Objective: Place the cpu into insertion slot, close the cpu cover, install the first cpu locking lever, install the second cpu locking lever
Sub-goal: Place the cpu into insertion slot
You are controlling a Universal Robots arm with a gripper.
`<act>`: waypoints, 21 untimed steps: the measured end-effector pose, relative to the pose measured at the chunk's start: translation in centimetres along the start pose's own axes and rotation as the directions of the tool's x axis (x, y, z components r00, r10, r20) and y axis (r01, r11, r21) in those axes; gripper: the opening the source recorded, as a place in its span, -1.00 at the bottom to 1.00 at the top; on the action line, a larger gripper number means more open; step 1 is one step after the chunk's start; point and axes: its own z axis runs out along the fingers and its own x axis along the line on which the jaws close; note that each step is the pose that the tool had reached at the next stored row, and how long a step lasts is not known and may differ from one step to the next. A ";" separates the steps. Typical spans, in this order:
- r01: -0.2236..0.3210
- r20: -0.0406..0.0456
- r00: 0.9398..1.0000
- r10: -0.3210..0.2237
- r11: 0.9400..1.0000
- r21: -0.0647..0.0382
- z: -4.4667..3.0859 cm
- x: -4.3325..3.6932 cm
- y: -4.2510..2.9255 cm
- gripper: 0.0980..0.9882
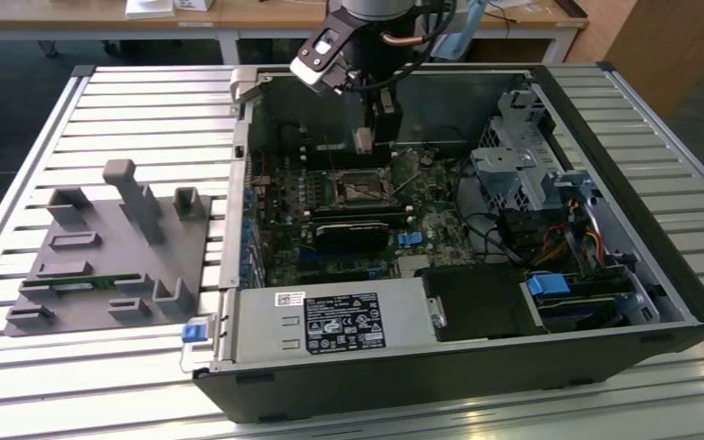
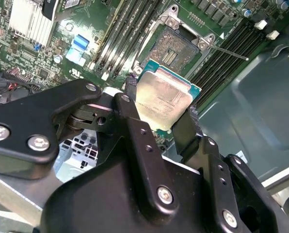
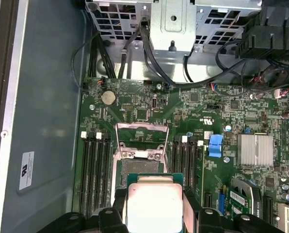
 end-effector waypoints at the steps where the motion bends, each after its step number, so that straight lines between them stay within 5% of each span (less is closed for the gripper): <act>1: 0.000 0.000 1.000 0.000 1.000 0.000 0.06 0.00 -0.01 0.00; 21: 0.000 0.000 1.000 0.000 1.000 0.001 0.89 -0.02 -0.09 0.00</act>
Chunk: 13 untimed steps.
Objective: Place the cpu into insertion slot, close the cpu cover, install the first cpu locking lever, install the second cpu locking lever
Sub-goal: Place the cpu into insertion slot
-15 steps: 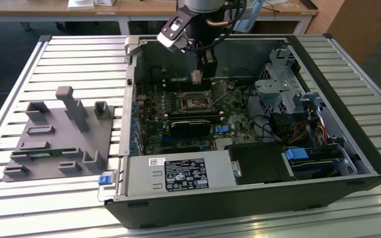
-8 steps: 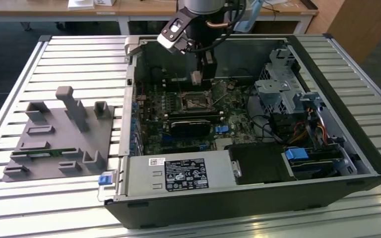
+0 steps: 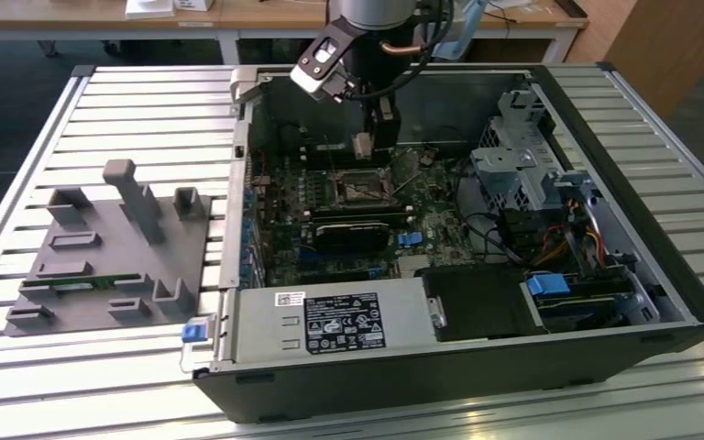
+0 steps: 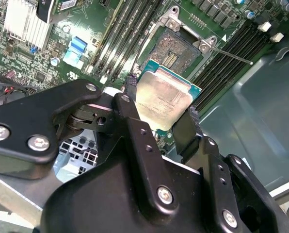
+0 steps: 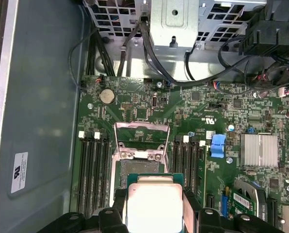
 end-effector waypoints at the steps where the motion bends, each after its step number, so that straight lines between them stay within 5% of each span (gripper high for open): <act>1: 0.000 0.000 1.000 0.000 1.000 0.000 0.03 0.00 0.00 0.00; 13: 0.000 0.000 1.000 0.000 1.000 0.000 0.51 0.01 -0.05 0.00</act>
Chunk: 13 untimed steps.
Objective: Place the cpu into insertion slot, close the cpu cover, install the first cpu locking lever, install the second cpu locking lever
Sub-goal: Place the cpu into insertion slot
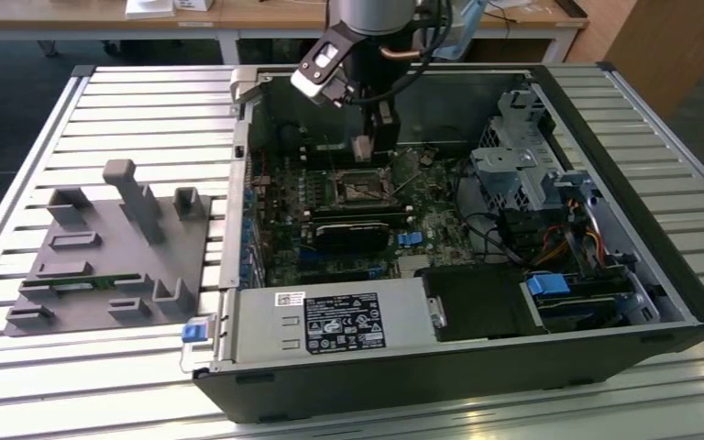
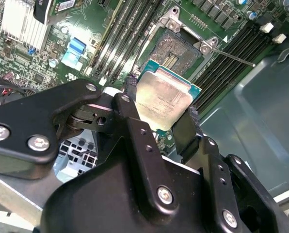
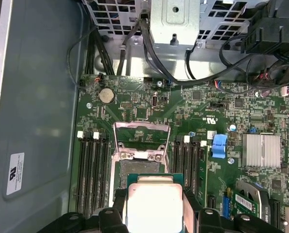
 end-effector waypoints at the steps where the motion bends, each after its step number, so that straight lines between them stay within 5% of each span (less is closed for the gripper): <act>1: 0.000 0.000 1.000 0.000 1.000 0.000 0.08 0.03 -0.01 0.00; 13: 0.000 -0.001 1.000 0.000 1.000 0.017 1.07 0.24 -0.10 0.00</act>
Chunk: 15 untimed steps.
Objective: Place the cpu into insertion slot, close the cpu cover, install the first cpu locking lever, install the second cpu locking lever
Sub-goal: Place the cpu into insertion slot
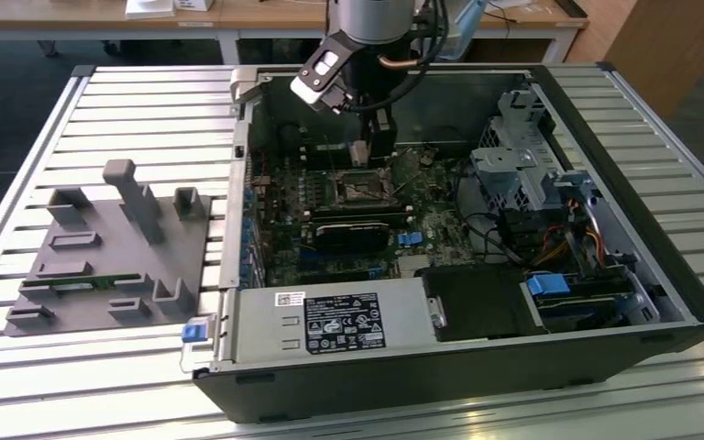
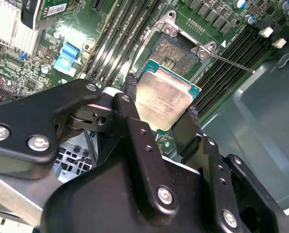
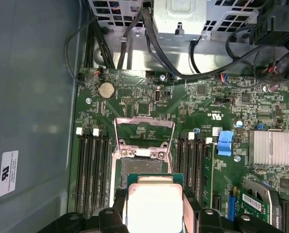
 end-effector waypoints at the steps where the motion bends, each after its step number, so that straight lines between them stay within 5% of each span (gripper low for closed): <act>1: 0.000 0.000 1.000 0.000 1.000 0.000 0.03 0.00 0.00 0.00; 15: 0.000 0.000 1.000 0.000 1.000 0.006 0.36 0.04 -0.03 0.00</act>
